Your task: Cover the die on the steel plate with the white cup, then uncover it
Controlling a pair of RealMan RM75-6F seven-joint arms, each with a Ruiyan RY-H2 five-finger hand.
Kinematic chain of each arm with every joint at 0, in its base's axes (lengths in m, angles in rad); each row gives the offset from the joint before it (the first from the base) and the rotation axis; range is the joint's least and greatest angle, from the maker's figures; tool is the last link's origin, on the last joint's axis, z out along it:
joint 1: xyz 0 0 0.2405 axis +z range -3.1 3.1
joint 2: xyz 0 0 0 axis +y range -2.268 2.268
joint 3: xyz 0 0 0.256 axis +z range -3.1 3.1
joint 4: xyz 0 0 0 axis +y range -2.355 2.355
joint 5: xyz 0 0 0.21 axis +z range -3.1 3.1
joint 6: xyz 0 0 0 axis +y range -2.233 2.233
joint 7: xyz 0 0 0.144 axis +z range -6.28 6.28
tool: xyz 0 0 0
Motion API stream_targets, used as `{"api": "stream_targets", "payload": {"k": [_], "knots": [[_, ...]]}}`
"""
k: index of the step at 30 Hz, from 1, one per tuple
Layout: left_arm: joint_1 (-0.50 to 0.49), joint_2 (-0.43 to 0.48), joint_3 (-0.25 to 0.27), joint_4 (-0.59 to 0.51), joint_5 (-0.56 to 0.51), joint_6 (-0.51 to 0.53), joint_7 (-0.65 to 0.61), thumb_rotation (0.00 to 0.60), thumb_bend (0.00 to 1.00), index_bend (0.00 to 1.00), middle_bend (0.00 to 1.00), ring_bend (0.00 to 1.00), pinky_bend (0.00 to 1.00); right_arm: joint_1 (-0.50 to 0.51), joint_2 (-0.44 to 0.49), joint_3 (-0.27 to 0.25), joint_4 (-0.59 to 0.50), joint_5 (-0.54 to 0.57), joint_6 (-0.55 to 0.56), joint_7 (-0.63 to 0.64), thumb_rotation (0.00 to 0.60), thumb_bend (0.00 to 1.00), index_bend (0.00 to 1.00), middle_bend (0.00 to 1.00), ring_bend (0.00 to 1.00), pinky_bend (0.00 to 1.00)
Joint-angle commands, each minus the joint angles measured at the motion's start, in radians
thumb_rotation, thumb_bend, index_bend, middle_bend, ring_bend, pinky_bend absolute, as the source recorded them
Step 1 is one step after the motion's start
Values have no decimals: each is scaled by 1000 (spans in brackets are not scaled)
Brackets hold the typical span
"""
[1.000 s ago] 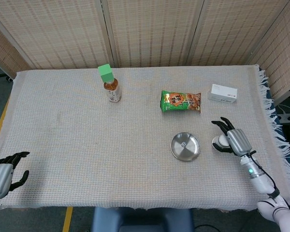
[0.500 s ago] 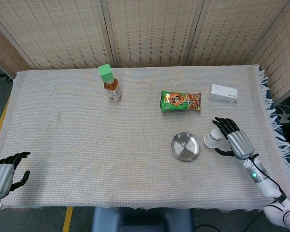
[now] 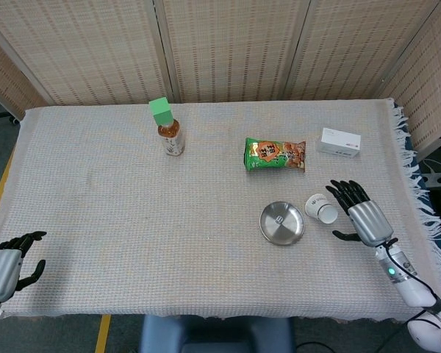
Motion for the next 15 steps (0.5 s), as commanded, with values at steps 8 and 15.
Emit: {"api": "stream_targets", "payload": {"k": [8,15], "knots": [[-3,-2,-2,1,-14,-11,7,600,398,239,301,317,401,-46,-8,37,-19,-43,185,-6,600,0,0,0,0,0],[-5,-4,0,-3,-7,-11,16,600,398,239,301,317,401,-57,-14,41,-12,-51,210,15,600,0,0,0,0,0]]}}
